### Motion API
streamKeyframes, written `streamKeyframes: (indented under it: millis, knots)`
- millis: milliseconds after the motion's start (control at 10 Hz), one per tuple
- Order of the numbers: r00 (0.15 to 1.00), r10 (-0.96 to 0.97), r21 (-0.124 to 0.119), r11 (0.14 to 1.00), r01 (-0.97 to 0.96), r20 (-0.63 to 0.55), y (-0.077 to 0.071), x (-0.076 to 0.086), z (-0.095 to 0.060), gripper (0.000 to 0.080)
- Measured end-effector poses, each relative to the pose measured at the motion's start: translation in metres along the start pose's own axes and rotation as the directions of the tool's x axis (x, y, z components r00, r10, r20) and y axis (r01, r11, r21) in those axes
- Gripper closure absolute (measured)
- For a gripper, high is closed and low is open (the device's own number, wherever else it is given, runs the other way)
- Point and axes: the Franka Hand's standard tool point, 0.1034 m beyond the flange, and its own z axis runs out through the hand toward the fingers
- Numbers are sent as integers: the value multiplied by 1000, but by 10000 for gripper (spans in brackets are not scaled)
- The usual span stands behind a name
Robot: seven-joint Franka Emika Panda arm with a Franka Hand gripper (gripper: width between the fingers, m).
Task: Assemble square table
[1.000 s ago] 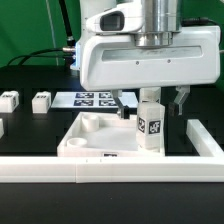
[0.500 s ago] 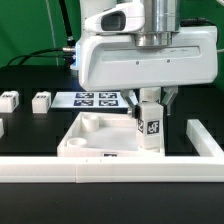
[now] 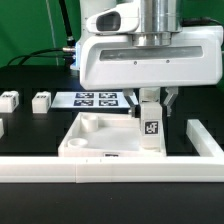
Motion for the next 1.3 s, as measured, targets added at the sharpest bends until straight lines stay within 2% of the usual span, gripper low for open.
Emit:
streamKeyframes:
  millis: [200,500,700,1000,1300]
  knots:
    - [987,158,3,987,-158,-7,-4,-1,1,509]
    - [899,438,17,899,-437,-20,-14,-4,2,509]
    - [813,582,24,813,-582,-13,-20,-6,2,509]
    - [618,786,36,617,-786,9,-25,-6,2,508]
    - [478,878,37,477,-878,21,-25,-6,1,508]
